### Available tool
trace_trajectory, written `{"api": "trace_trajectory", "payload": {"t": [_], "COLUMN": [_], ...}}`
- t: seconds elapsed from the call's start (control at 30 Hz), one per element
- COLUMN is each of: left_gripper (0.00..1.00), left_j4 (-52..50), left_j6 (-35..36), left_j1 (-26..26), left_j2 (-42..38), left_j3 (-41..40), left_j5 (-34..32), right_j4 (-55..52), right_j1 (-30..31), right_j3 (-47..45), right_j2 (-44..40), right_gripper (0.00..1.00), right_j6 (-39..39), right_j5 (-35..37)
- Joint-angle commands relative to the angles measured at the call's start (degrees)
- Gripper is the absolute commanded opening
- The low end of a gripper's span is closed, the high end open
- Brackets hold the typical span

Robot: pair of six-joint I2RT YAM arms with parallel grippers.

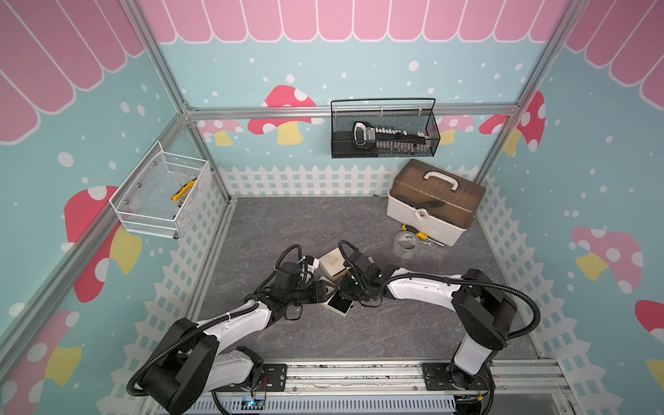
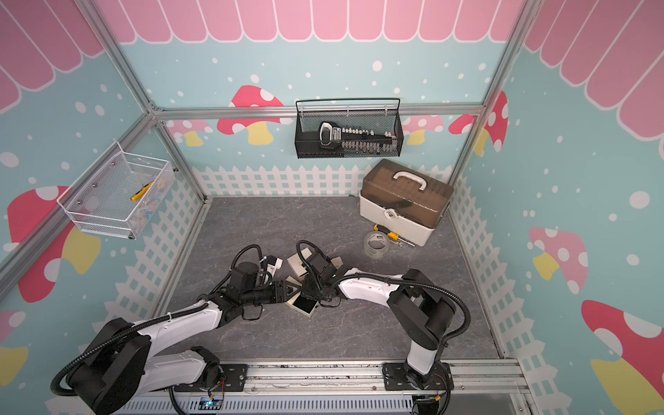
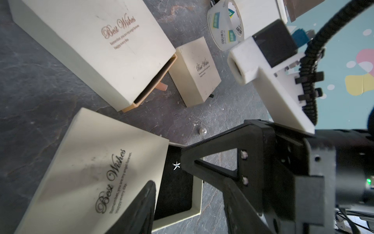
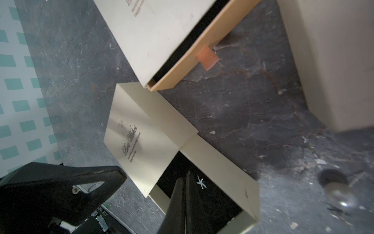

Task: Place the earrings into the drawer-style jewelry box
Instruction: Insert the earring into the inner lining.

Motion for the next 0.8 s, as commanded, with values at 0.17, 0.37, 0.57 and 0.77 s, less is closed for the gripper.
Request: {"api": "trace_trajectory", "payload": {"t": [0.17, 0.37, 0.57, 0.77], "left_gripper": [0.54, 0.54, 0.54, 0.54], "left_j4": [1.7, 1.6, 1.1, 1.3], "left_j6": [0.0, -0.1, 0.3, 0.4], "left_j1": [-0.2, -0.2, -0.2, -0.2], "left_j2": [1.3, 1.6, 1.7, 2.1], "left_j3": [0.0, 0.2, 0.4, 0.5], "left_j5": [0.3, 0.4, 0.1, 0.0], "right_j4": [-2.6, -2.8, -3.9, -4.3], "right_j1": [0.3, 0.3, 0.4, 0.3], "right_j3": [0.3, 0.3, 0.2, 0.3], "right_j2": [1.5, 2.3, 2.2, 1.9], "right_gripper": [0.00, 0.00, 0.00, 0.00], "right_j6": [-0.5, -0.6, -0.7, -1.0], "right_j5": [1.1, 1.0, 1.5, 1.5]}}
